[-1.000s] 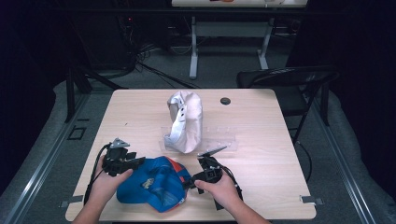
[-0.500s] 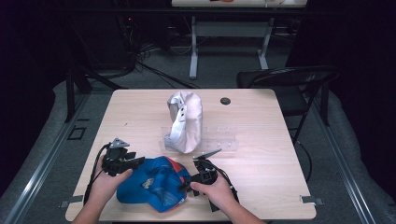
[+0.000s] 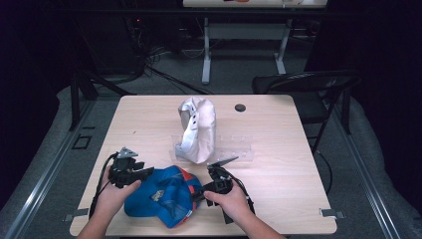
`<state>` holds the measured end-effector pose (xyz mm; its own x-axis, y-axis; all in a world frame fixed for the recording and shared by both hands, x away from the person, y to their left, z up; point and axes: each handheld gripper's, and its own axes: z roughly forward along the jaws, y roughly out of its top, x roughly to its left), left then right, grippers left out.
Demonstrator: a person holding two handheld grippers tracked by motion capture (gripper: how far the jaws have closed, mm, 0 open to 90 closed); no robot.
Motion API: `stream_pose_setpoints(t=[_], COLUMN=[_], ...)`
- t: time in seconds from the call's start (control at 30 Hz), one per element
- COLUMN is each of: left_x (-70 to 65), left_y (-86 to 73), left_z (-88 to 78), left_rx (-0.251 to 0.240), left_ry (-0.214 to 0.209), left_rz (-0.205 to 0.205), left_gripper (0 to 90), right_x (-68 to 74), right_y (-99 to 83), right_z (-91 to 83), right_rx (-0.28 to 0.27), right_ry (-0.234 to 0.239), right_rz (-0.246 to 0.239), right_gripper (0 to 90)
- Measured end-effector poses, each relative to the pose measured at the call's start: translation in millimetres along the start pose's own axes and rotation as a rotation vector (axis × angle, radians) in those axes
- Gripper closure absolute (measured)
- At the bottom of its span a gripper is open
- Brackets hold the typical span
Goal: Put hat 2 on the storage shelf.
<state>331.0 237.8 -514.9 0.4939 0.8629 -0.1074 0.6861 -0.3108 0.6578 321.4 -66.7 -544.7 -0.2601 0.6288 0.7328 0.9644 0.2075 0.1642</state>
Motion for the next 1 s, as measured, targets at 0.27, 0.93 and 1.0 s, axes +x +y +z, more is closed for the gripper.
stream_pose_setpoints(t=[0.27, 0.93, 1.0], left_x=[0.0, -1.4, -2.1], left_y=[0.1, 0.3, 0.3], left_z=[-0.3, -0.9, -0.9], left_rx=[-0.008, -0.003, -0.001], left_ry=[0.003, 0.006, 0.004], left_rz=[0.007, 0.010, 0.014], left_gripper=[53.5, 53.5, 53.5], right_x=[2.3, -0.5, -2.0], right_y=[1.2, 1.8, 2.2], right_z=[-5.1, -43.0, -46.4], right_rx=[-0.028, -0.056, -0.045], right_ry=[0.004, -0.034, -0.035], right_rz=[0.018, 0.041, 0.031], right_gripper=[77.3, 77.7, 77.7])
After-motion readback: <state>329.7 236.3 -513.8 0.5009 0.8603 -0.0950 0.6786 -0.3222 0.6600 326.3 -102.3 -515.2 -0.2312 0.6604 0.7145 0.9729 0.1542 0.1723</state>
